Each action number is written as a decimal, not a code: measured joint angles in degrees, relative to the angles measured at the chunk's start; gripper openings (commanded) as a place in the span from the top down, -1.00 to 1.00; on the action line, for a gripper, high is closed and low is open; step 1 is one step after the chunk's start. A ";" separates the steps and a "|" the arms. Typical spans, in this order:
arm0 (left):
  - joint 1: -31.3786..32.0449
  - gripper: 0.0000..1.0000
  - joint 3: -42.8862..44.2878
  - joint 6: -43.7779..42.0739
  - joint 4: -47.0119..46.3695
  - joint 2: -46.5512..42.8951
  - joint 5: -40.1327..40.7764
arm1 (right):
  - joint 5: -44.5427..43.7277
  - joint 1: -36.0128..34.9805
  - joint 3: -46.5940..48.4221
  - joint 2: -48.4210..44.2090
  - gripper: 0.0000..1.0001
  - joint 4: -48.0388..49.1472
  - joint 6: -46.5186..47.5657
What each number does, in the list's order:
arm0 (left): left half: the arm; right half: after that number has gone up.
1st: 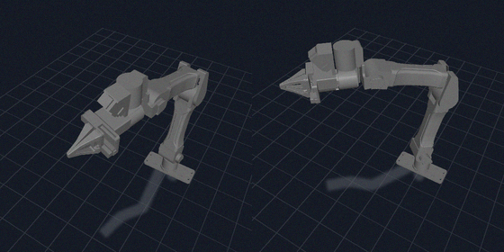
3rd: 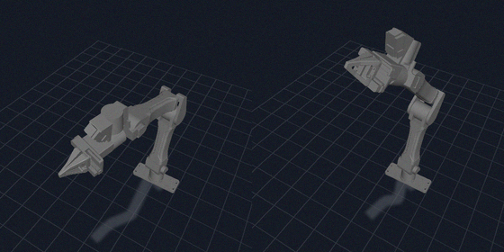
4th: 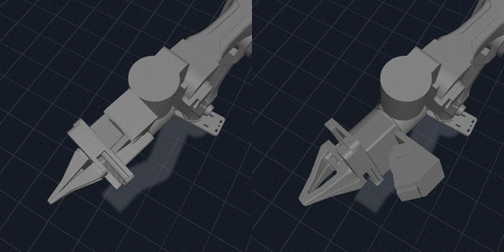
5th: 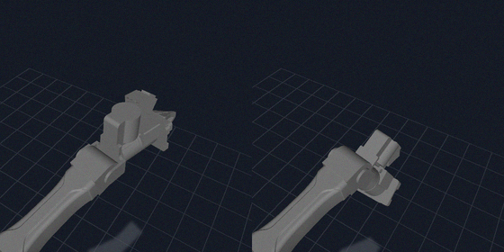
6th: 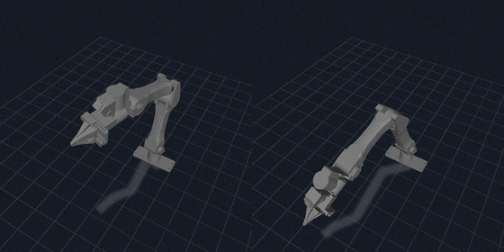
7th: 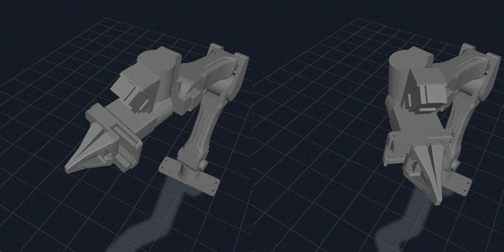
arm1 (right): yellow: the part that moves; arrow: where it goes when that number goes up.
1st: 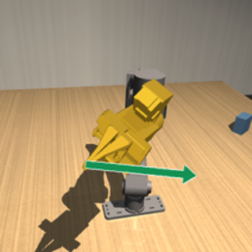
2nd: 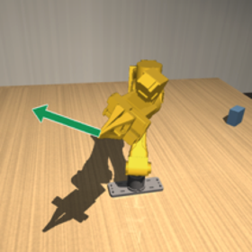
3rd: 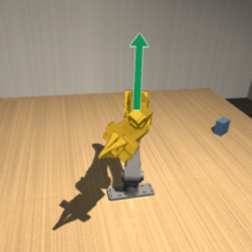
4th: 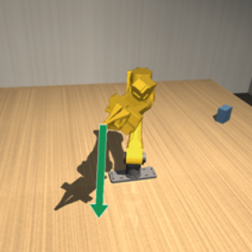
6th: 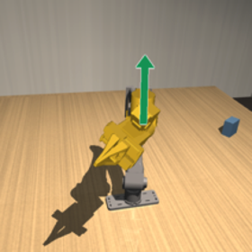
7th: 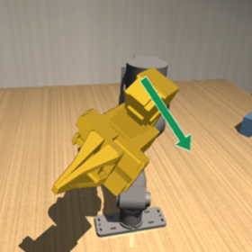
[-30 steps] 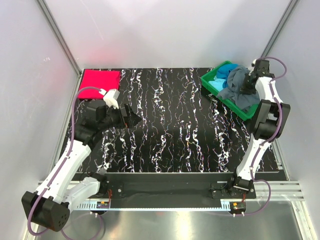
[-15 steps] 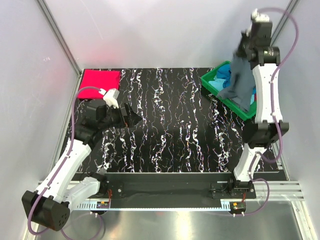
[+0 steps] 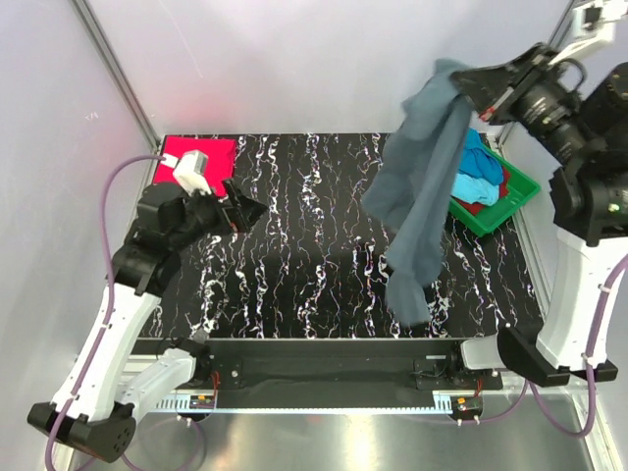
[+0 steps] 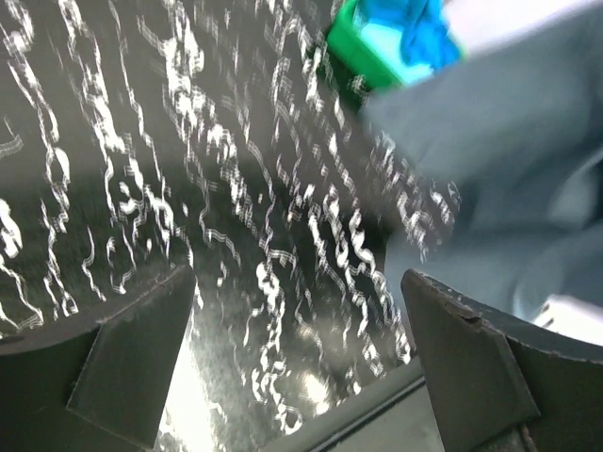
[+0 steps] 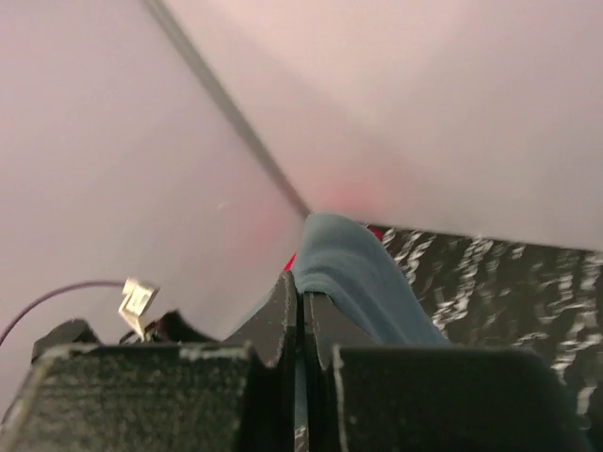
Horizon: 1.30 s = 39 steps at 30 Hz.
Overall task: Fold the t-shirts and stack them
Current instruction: Move the tshirt to the center of the board
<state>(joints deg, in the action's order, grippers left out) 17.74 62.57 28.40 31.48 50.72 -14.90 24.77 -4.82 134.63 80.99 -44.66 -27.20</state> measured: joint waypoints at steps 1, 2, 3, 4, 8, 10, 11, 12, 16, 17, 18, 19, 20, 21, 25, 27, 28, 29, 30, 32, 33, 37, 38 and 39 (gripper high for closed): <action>-0.02 -0.98 1.07 -0.02 0.37 -0.22 0.33 | 2.16 -0.92 -3.23 -0.74 1.00 2.10 -1.81; -0.11 -0.98 2.10 -0.02 0.79 -0.55 0.70 | 3.54 -1.53 -6.16 -1.33 1.00 3.41 -2.91; -0.11 -0.98 2.78 -0.02 1.31 -0.90 1.16 | 4.87 -2.27 -10.69 -1.88 1.00 5.07 -4.00; -0.11 -0.98 3.06 -0.02 1.81 -1.29 1.66 | 5.66 -3.08 -16.24 -2.71 1.00 6.88 -4.81; -0.17 -0.98 1.14 -0.02 3.61 -2.29 2.75 | 7.37 -5.03 -36.33 -1.57 0.97 10.43 -6.95; -0.20 -0.97 -0.68 -0.02 4.44 -2.16 2.73 | 7.45 -5.86 -43.34 3.74 0.93 11.41 -7.48; -0.20 -0.96 -1.66 -0.02 4.70 -1.73 2.71 | 7.43 -6.40 -45.16 6.97 0.92 11.89 -7.61; -0.20 -0.96 -2.73 -0.02 4.85 -1.05 2.58 | 7.48 -6.95 -45.70 10.73 0.91 11.76 -7.65; -0.22 -0.90 -6.25 0.15 4.94 2.32 1.36 | 7.45 -8.81 -41.48 24.87 0.91 13.44 -7.63; -0.22 -0.89 -6.86 0.20 4.74 2.95 0.81 | 7.45 -9.22 -38.60 28.52 0.91 13.57 -7.65; -0.22 -0.89 -7.63 0.39 4.33 3.74 -0.11 | 7.50 -9.57 -35.34 32.02 0.91 13.77 -7.76; -0.26 -0.88 -8.44 0.59 3.61 4.31 -1.09 | 7.56 -9.92 -31.26 35.47 0.90 13.66 -7.93; -0.26 -0.88 -9.11 0.74 2.99 4.85 -1.97 | 7.58 -10.40 -27.28 38.53 0.89 14.36 -8.15; -0.26 -0.88 -9.60 0.87 2.45 5.35 -2.62 | 7.74 -10.93 -22.82 41.70 0.87 14.43 -8.48; -0.26 -0.86 -11.30 1.55 0.66 7.58 -4.35 | 8.81 -13.84 -6.08 51.65 0.22 14.62 -9.40; -0.26 -0.84 -11.39 1.88 0.13 8.87 -4.81 | 8.66 -15.34 6.88 57.99 -0.12 12.04 -9.14; -0.26 -0.83 -11.39 1.95 -0.15 9.40 -5.03 | 8.09 -15.91 12.90 60.65 -0.20 9.92 -8.37; -0.26 -0.82 -11.39 2.10 -0.39 9.88 -5.27 | 7.08 -16.44 17.97 62.69 -0.25 8.00 -7.54; -0.26 -0.82 -11.39 2.12 -0.63 10.23 -5.51 | 5.99 -16.72 21.31 63.69 -0.26 5.51 -6.67; -0.26 -0.80 -11.39 2.10 -1.09 10.54 -5.84 | 3.02 -16.83 22.51 63.06 -0.29 0.63 -5.01; -0.26 -0.79 -11.30 2.05 -1.25 10.56 -5.88 | 1.05 -16.70 19.34 60.96 -0.30 -0.74 -4.28; -0.24 -0.75 -10.32 1.88 -1.60 12.02 -5.88 | -8.52 -15.89 -6.03 45.92 -0.48 -4.83 -4.11; -0.24 -0.73 -9.70 1.90 -1.64 13.14 -5.95 | -11.30 -15.72 -12.72 41.48 -0.50 -5.38 -4.52; -0.24 -0.73 -8.94 2.01 -1.75 14.40 -6.21 | -13.31 -15.56 -18.08 37.73 -0.50 -5.84 -4.87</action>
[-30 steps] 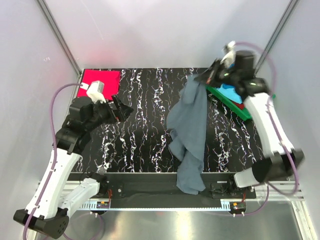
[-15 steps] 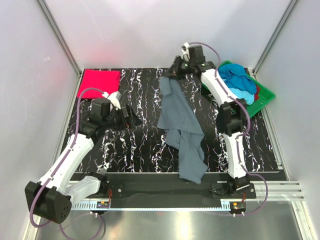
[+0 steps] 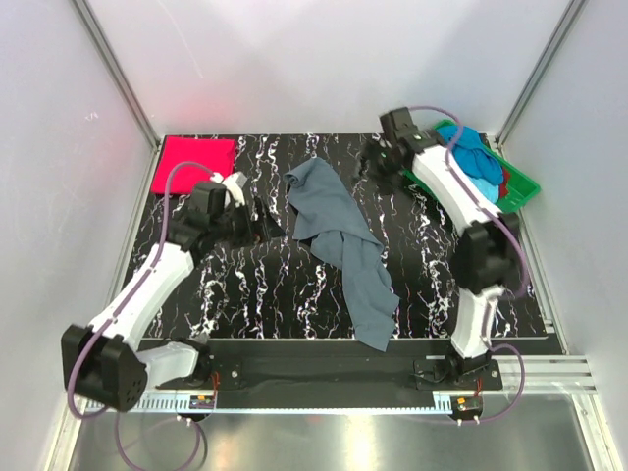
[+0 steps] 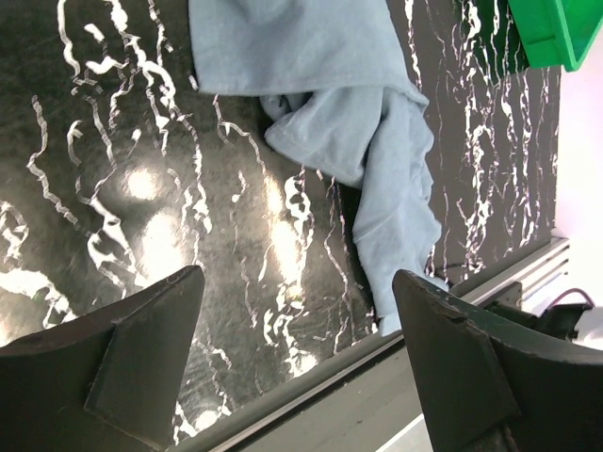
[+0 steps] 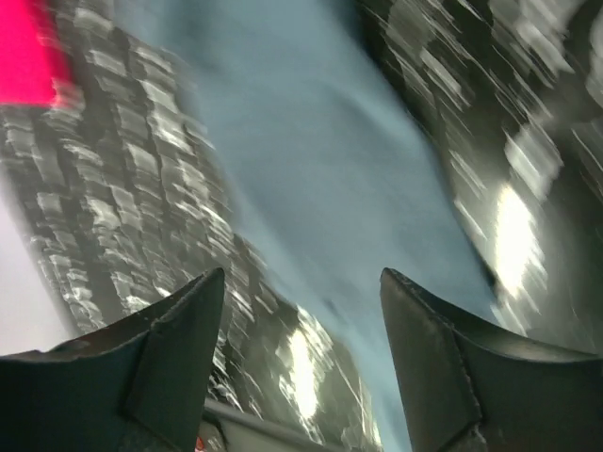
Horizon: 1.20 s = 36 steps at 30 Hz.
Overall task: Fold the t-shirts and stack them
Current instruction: Move the tshirt to the center of the board, then flatten the tshirt out
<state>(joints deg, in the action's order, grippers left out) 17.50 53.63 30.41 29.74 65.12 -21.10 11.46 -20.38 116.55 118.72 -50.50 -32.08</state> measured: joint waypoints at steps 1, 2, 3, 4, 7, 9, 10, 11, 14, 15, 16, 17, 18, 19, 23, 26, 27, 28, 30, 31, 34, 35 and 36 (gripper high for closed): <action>0.04 -0.72 0.76 0.15 -0.33 1.40 -0.37 | -2.14 0.17 -5.95 -4.61 -0.50 -0.94 -0.76; 0.15 -0.72 1.44 0.31 -0.85 2.82 -0.76 | -3.78 0.33 -11.54 -9.51 -0.50 -1.25 -1.68; 0.20 -0.72 2.29 0.52 -1.14 4.22 -1.18 | -5.01 0.42 -17.70 -14.93 -0.47 -0.57 -2.62; 0.31 -0.72 3.21 0.72 -1.42 5.57 -1.46 | -5.49 0.48 -23.78 -21.11 -0.43 -0.72 -3.85; 0.83 -0.70 6.71 0.76 -2.43 9.77 -2.32 | -5.27 0.48 -39.60 -38.32 -0.32 0.98 -7.63; 1.40 -0.63 10.05 0.74 -3.08 13.62 -2.93 | -4.07 0.46 -48.92 -47.58 -0.30 2.64 -10.29; 1.90 -0.60 11.82 0.74 -3.43 15.80 -3.04 | -3.41 0.46 -54.05 -51.87 -0.29 3.39 -12.02; 2.38 -0.58 13.05 0.72 -4.11 17.75 -3.10 | -2.91 0.46 -58.38 -54.90 -0.29 3.08 -13.53; 4.96 -0.41 16.92 0.44 -5.25 24.96 -2.89 | -2.32 0.46 -67.87 -59.19 -0.27 3.08 -17.20; 5.90 -0.37 18.03 0.42 -5.40 27.39 -2.91 | -2.19 0.46 -70.31 -59.30 -0.27 3.34 -18.25; 6.62 -0.36 19.06 0.42 -5.42 29.83 -2.97 | -1.81 0.46 -72.06 -59.54 -0.26 3.39 -19.08; 7.26 -0.34 19.76 0.50 -5.55 31.63 -3.10 | -1.57 0.46 -73.13 -59.84 -0.26 3.41 -19.58; 7.80 -0.28 20.44 0.83 -5.62 33.62 -3.32 | -1.27 0.46 -74.05 -60.28 -0.27 3.48 -20.09; 8.07 -0.24 20.63 1.33 -6.21 35.17 -3.67 | -1.18 0.46 -74.55 -60.74 -0.27 3.54 -20.33; 7.69 -0.14 17.86 4.79 -11.23 36.96 -3.85 | -0.68 0.46 -75.08 -61.66 -0.27 5.92 -20.70; 5.92 -0.08 11.91 10.86 -18.49 35.98 -3.34 | -0.20 0.46 -75.06 -61.53 -0.28 7.87 -20.46; 4.92 -0.08 9.86 13.29 -20.57 35.82 -2.97 | -0.15 0.46 -75.06 -61.37 -0.29 8.37 -20.24; 3.93 -0.08 8.37 15.45 -21.70 35.80 -2.32 | -0.17 0.46 -75.01 -61.13 -0.28 8.81 -19.96; 2.40 -0.08 7.30 19.08 -21.86 36.04 -0.15 | -0.17 0.46 -74.77 -60.59 -0.29 9.14 -19.19; 1.90 -0.05 7.30 20.33 -21.92 36.13 0.94 | -0.22 0.46 -74.51 -60.33 -0.29 9.14 -18.73; 1.64 0.03 7.41 24.76 -22.45 36.20 4.66 | -0.42 0.46 -73.13 -60.08 -0.29 9.16 -17.40; 1.81 0.08 7.43 25.94 -22.21 36.22 5.75 | -0.46 0.46 -72.61 -60.08 -0.29 9.20 -17.05; 1.97 0.16 7.48 27.17 -21.75 36.26 6.95 | -0.57 0.46 -72.15 -60.08 -0.29 9.22 -16.74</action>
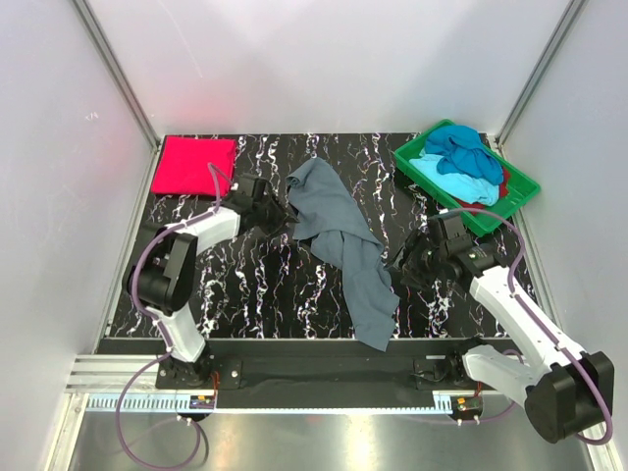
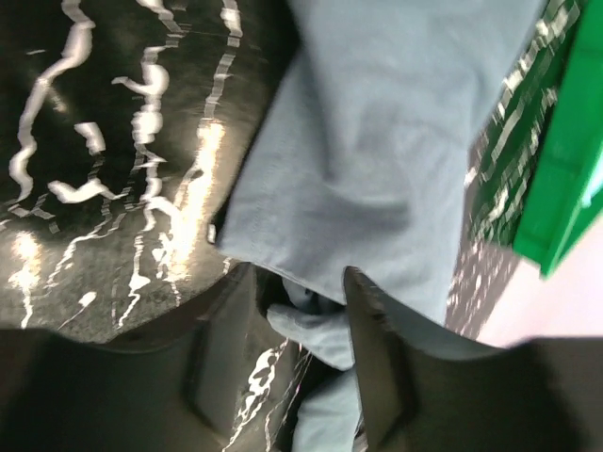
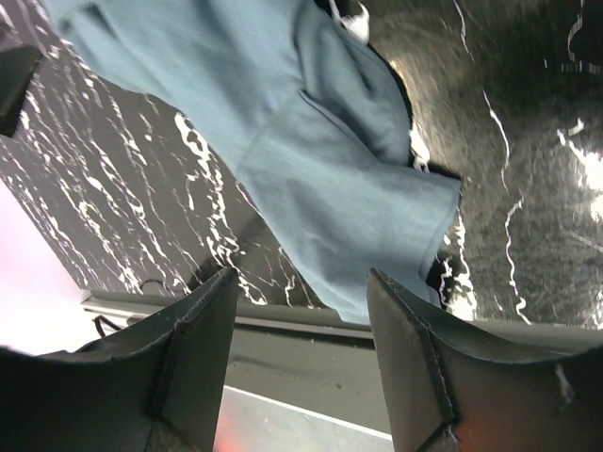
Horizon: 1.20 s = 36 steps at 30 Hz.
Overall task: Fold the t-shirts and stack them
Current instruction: Flatten the tshirt out
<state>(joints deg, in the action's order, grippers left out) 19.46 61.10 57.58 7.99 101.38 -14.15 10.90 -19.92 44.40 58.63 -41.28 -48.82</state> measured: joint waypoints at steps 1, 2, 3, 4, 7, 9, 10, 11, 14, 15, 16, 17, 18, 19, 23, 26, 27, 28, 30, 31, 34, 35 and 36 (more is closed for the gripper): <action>0.11 0.24 0.26 1.18 0.85 0.09 1.31 | -0.28 0.00 0.44 0.00 -0.29 0.11 0.33; 0.22 0.31 0.68 1.97 1.75 0.28 2.32 | -0.55 0.00 0.79 0.00 -0.29 0.28 0.66; 0.35 0.35 1.40 3.06 2.93 0.68 3.39 | -0.81 0.00 1.03 0.00 -0.29 0.42 0.98; 0.50 0.35 2.40 4.17 4.35 1.22 4.42 | -0.92 0.00 1.09 -0.02 -0.29 0.70 1.27; 1.07 0.34 5.97 7.32 8.17 3.50 6.25 | -1.25 0.00 1.11 0.00 -0.29 0.81 2.10; 1.31 0.33 7.41 9.05 9.81 4.61 6.80 | -1.49 0.00 1.18 0.07 -0.30 0.81 2.64; 1.46 0.33 7.87 10.05 10.60 5.11 7.02 | -1.79 0.00 1.29 0.17 -0.29 0.79 2.82; 1.73 0.32 8.37 10.95 11.69 5.60 7.23 | -1.97 0.00 1.38 0.28 -0.29 0.81 3.04; 2.89 0.32 9.94 13.79 15.37 6.97 8.22 | -2.56 0.00 1.84 0.39 -0.30 0.81 3.78; 3.21 0.32 10.47 14.40 16.44 7.37 8.31 | -2.75 0.00 2.01 0.39 -0.29 0.81 4.04; 3.54 0.32 11.08 15.02 17.42 7.78 8.37 | -2.91 0.00 2.21 0.39 -0.30 0.83 4.28; 3.82 0.32 11.96 15.63 18.64 8.28 8.46 | -3.08 0.00 2.32 0.37 -0.29 0.90 4.52; 4.20 0.32 12.83 16.15 19.87 8.70 8.72 | -3.37 0.00 2.32 0.37 -0.30 0.98 4.72; 4.50 0.30 13.57 16.57 20.76 9.03 9.11 | -3.78 0.00 2.32 0.35 -0.29 0.96 4.92; 4.94 0.18 15.72 18.36 24.22 9.60 10.99 | -4.35 0.00 2.32 0.15 -0.30 0.96 5.51; 4.94 0.16 16.76 19.47 26.25 10.16 11.72 | -4.44 0.00 2.32 0.00 -0.30 0.94 5.86; 4.94 0.16 16.94 19.80 26.67 10.47 11.87 | -4.46 0.00 2.32 -0.02 -0.30 0.94 5.99; 4.94 0.16 16.98 20.17 26.95 10.78 12.04 | -4.52 0.00 2.32 -0.02 -0.30 0.94 6.05; 4.94 0.16 17.18 20.72 27.58 11.58 12.22 | -4.87 0.00 2.32 -0.07 -0.30 0.94 6.21; 5.01 0.16 17.33 20.94 27.91 12.07 12.31 | -5.14 0.00 2.32 -0.09 -0.30 0.94 6.32; 5.25 0.15 18.23 21.55 28.59 13.25 12.41 | -5.49 0.00 2.47 -0.11 -0.30 0.85 6.62; 5.38 0.15 18.69 21.64 28.61 13.46 12.61 | -5.51 0.00 2.67 -0.09 -0.30 0.79 6.75; 5.49 0.16 19.19 21.77 28.57 13.81 12.61 | -5.55 0.00 2.93 -0.09 -0.30 0.70 6.86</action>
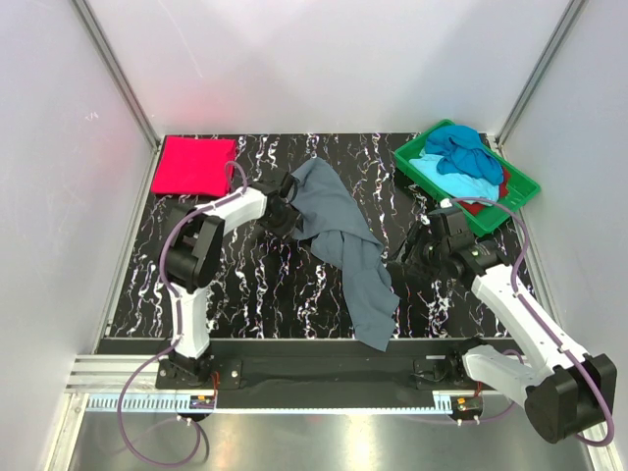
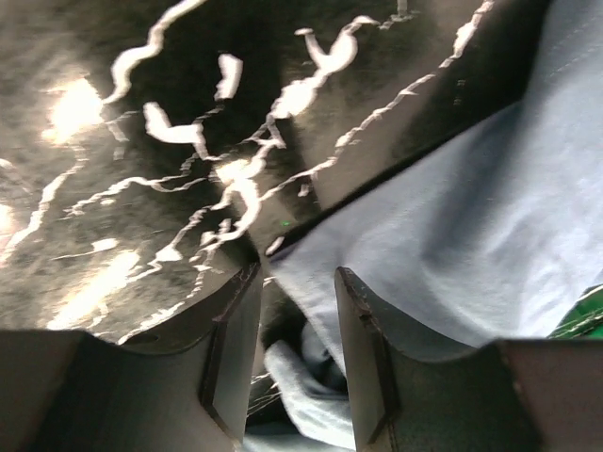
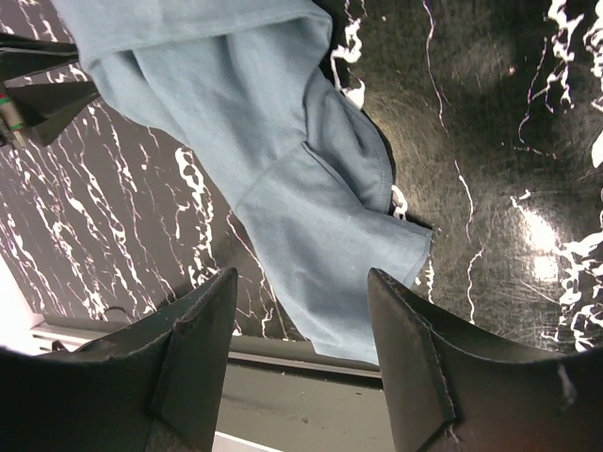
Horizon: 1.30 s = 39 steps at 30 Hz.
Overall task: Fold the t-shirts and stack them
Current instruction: Flatten the tshirt out
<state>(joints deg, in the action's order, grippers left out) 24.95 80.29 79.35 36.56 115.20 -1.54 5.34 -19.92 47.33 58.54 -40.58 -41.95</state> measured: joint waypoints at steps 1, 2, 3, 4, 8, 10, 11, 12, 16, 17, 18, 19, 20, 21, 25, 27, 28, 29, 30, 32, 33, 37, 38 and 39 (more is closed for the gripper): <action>0.09 0.17 0.42 0.07 0.00 0.37 0.07 | -0.09 0.00 0.31 0.00 -0.30 0.00 0.15; 0.20 0.18 0.85 0.15 -0.04 0.87 -0.04 | -0.20 0.00 0.59 0.00 -0.31 0.02 0.20; 0.24 0.23 1.36 0.24 0.00 1.18 -0.13 | -0.24 0.00 0.81 0.00 -0.30 0.02 0.24; 0.28 0.26 1.68 0.26 -0.11 1.40 -0.07 | -0.26 0.00 0.98 0.00 -0.30 0.00 0.26; 0.52 0.66 2.05 0.57 -0.20 1.88 -0.13 | -0.22 0.00 1.07 -0.11 -0.29 -1.20 0.02; 0.61 1.00 2.05 0.48 -0.11 1.99 -0.11 | 0.13 0.00 0.59 -0.79 -0.29 -2.71 -0.74; 0.61 1.00 2.05 0.33 -0.20 1.99 -0.09 | 0.46 0.00 -0.35 -1.66 -0.29 -3.06 -1.51; 0.61 1.00 2.10 -0.15 -0.17 1.99 0.09 | 1.31 0.00 -1.88 -2.80 -0.28 -3.28 -2.54; 0.39 1.00 4.02 -2.64 1.07 1.97 2.16 | 4.15 0.00 -11.74 -9.64 -0.22 -4.48 -7.63; 0.22 1.00 5.16 -3.58 1.33 1.92 3.02 | 4.76 -0.02 -13.73 -11.21 -0.22 -5.60 -8.90; 0.02 1.00 6.27 -4.44 1.42 1.84 3.74 | 5.01 -0.13 -14.88 -12.28 -0.22 -6.36 -9.81; -0.35 1.00 7.93 -5.46 1.51 1.75 4.48 | 5.29 -0.35 -15.89 -13.44 -0.23 -6.91 -10.93; -0.83 1.00 9.60 -6.40 1.49 1.64 5.09 | 5.42 -0.63 -16.55 -14.34 -0.24 -7.19 -11.87; -1.46 1.00 11.41 -7.45 1.38 1.49 5.51 | 5.81 -0.87 -17.14 -14.93 -0.24 -6.93 -12.68; -4.44 1.00 17.03 -10.84 0.66 0.46 6.29 | 8.66 -2.25 -21.44 -13.97 -0.27 -1.42 -15.72; -6.03 1.00 19.61 -12.87 0.63 0.44 6.19 | 9.20 -3.10 -23.15 -11.87 -0.31 0.72 -16.52; -6.58 1.00 20.81 -13.79 0.68 0.50 6.03 | 9.14 -3.34 -23.30 -10.80 -0.31 1.09 -16.68; -7.26 1.00 22.03 -14.91 0.66 0.50 5.88 | 9.05 -3.41 -23.30 -9.66 -0.31 1.99 -16.79; -7.80 1.00 23.06 -15.76 0.52 0.50 5.84 | 8.81 -3.41 -23.26 -8.74 -0.31 3.41 -16.81; -8.50 1.00 24.13 -17.51 -0.28 0.44 6.10 | 8.39 -3.43 -23.08 -6.54 -0.30 7.61 -16.81; -8.63 1.00 24.17 -18.25 -0.44 0.35 6.43 | 7.82 -3.45 -22.84 -4.74 -0.29 9.79 -16.76; -8.68 1.00 24.15 -21.62 -0.20 0.33 6.91 | 6.19 -3.48 -19.08 7.96 -0.27 18.80 -14.97; -8.68 1.00 24.15 -22.47 -0.24 0.28 6.84 | 5.90 -3.48 -17.55 11.82 -0.24 21.00 -14.10; -8.68 1.00 24.15 -23.28 -0.28 0.26 6.64 | 5.66 -3.48 -16.24 14.88 -0.22 22.43 -13.20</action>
<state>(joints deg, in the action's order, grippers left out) 16.27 104.44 56.07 36.27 115.46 5.10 11.00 -23.40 31.09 73.43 -18.15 -55.16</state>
